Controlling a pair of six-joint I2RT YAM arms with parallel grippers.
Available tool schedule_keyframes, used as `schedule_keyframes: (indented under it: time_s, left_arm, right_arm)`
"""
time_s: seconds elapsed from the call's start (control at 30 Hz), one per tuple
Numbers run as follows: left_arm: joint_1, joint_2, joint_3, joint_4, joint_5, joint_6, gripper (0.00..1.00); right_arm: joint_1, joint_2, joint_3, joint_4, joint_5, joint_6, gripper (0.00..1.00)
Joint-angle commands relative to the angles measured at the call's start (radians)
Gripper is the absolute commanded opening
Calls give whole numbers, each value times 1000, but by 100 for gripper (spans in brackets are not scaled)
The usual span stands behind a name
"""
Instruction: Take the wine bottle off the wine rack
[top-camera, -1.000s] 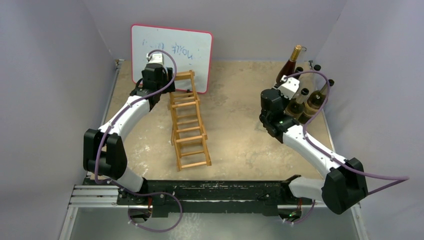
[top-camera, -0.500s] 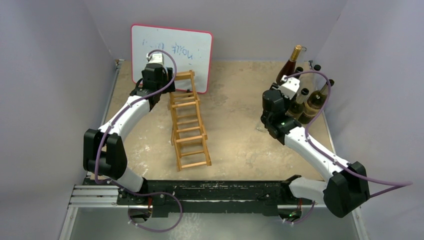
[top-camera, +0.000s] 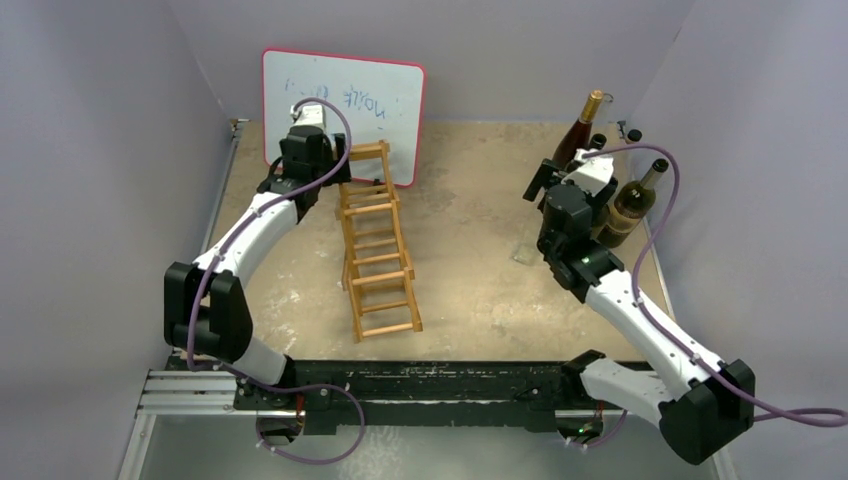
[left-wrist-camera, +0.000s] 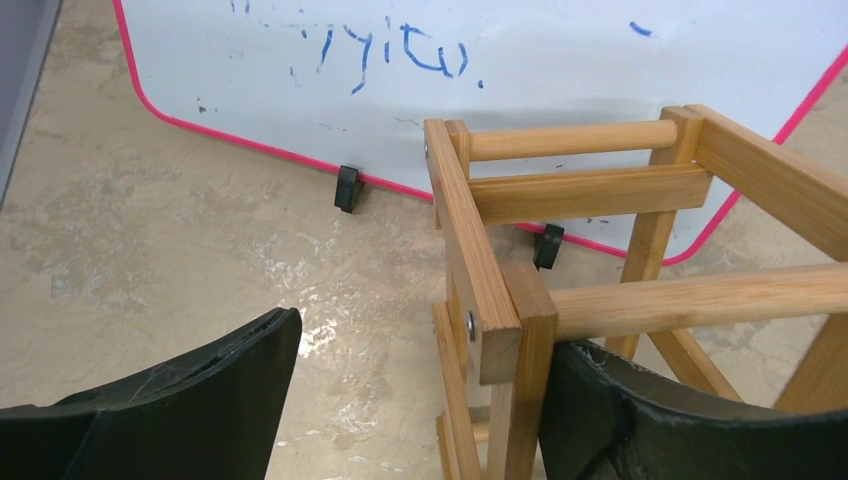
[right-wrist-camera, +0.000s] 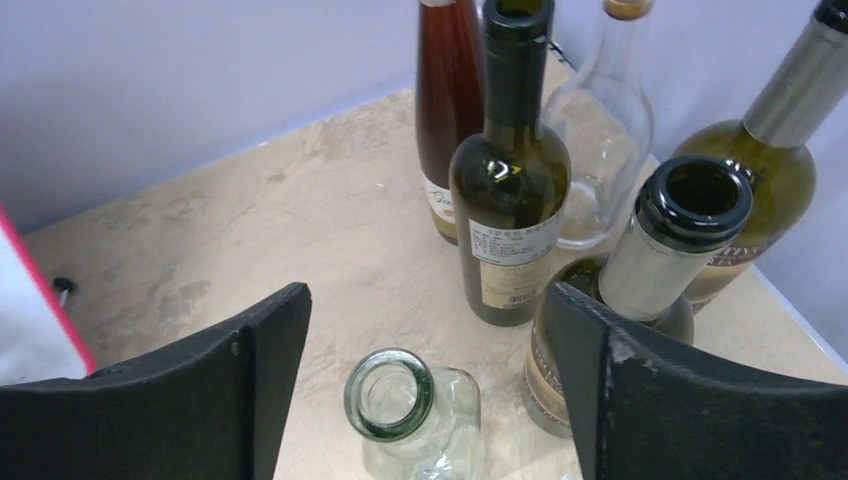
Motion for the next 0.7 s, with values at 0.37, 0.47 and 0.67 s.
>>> schedule_keyframes:
  time_s: [0.37,0.47,0.67]
  left_arm:
    - [-5,-272,-52,195,170,21,100]
    - [-36,-337,-81,239,203,50,100]
    - [-164,-533,-140,297,220,177,100]
  right_arm:
    - [-3,-177,64,-25,-276,-128,100]
    - [-3,-209,102,-60,-313,-139,100]
    - [-3,-273,244,-162,-414,-192,100]
